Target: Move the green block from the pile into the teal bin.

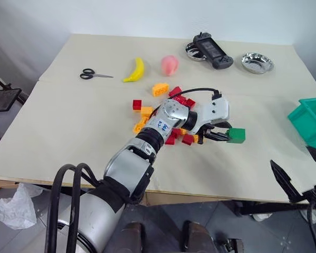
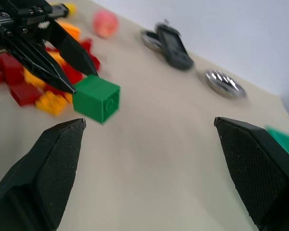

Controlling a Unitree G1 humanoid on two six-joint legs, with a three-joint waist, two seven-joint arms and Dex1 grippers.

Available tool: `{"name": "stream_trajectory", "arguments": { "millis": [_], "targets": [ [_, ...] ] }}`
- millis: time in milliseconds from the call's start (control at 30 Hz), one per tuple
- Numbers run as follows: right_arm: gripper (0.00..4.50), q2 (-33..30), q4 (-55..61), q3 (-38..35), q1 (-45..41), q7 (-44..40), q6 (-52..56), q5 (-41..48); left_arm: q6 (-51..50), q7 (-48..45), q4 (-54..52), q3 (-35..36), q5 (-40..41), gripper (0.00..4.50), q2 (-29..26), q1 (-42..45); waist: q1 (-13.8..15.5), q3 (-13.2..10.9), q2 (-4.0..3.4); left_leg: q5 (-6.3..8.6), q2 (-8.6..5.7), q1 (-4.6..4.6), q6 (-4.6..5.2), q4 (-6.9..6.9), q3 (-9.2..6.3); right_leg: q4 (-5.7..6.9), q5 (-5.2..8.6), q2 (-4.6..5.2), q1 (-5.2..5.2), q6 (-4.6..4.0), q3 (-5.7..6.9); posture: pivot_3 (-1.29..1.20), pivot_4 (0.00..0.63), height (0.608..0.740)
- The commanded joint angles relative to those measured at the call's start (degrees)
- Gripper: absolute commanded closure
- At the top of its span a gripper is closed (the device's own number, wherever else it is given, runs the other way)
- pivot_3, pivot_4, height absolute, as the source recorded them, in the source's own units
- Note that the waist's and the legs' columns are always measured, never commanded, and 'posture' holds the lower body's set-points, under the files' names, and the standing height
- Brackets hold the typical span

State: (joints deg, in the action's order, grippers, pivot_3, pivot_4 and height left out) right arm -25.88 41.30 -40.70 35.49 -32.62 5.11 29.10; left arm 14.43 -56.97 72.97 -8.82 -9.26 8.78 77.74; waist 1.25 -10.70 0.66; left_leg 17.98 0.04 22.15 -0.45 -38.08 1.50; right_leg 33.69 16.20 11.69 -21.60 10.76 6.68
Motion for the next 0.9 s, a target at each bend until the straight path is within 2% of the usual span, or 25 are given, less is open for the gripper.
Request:
{"name": "stream_trajectory", "arguments": {
  "millis": [33,200,267,400,467,600,767,900],
  "targets": [
    [0.0,1.3,4.6,-0.8,2.2,1.2,0.4,0.7,-0.8,0.8,-0.7,0.1,1.4,2.1,7.7,-1.4,0.1,0.0,0.0,0.0,0.0,0.0,0.0,-0.03,0.01,0.0,0.0,0.0,0.0,0.0,-0.02,0.0,0.15,0.74],
    [0.0,2.1,6.1,1.8,1.8,2.5,1.5,-0.4,-1.8,-2.6,-1.5,2.0,5.1,0.52,7.2,-3.0,0.4,0.0,0.0,0.03,-0.01,0.04,0.05,-0.08,-0.01,-0.01,0.0,0.02,0.0,0.0,-0.01,0.0,0.15,0.74],
    [0.0,0.8,5.6,2.7,0.2,2.3,2.3,-0.4,-1.9,-5.0,-2.0,3.1,6.7,0.01,5.0,-3.2,0.4,0.0,0.0,0.04,-0.01,0.05,0.06,-0.08,-0.01,-0.01,0.0,0.02,0.0,0.0,-0.01,0.0,0.15,0.74],
    [0.0,-4.3,2.8,3.8,-4.2,0.1,5.0,0.4,-0.6,-9.5,-4.0,6.1,10.0,0.01,-1.3,-4.5,0.3,0.0,0.0,0.04,-0.01,0.04,0.06,-0.1,-0.01,0.01,0.0,0.01,0.0,0.0,-0.01,0.0,0.15,0.74],
    [0.0,-8.1,0.4,3.9,-6.8,-1.6,8.0,2.4,0.7,-14.9,-6.7,8.3,12.8,0.01,-5.7,-6.8,-0.1,0.0,-0.01,0.04,-0.01,0.03,0.06,-0.12,-0.01,0.03,0.0,0.01,0.0,0.0,-0.03,0.0,0.15,0.74],
    [0.0,-17.1,-6.9,5.5,-11.9,-8.0,10.2,1.0,3.3,-27.3,-15.2,11.6,18.8,0.01,-15.8,-15.0,-1.3,0.0,-0.07,0.01,0.08,-0.06,0.02,-0.08,0.0,0.12,-0.02,-0.04,0.0,-0.08,-0.03,0.0,0.15,0.74],
    [0.0,-26.5,-20.5,12.8,-23.7,-15.4,9.9,-2.3,-3.0,-30.0,-31.0,12.7,22.4,0.01,-27.7,-27.4,-1.2,0.0,-0.06,0.02,0.04,0.0,0.02,-0.23,-0.03,0.12,-0.05,-0.01,0.03,-0.07,-0.02,0.0,0.15,0.74],
    [0.0,-29.5,-32.1,21.8,-36.6,-21.3,8.2,-5.4,-11.7,-29.0,-48.8,12.4,27.0,0.01,-33.4,-38.1,-0.3,0.0,-0.03,0.02,0.06,0.08,0.02,-0.37,-0.14,0.14,-0.06,-0.02,0.06,-0.07,0.06,0.0,0.15,0.74]
  ]
}}
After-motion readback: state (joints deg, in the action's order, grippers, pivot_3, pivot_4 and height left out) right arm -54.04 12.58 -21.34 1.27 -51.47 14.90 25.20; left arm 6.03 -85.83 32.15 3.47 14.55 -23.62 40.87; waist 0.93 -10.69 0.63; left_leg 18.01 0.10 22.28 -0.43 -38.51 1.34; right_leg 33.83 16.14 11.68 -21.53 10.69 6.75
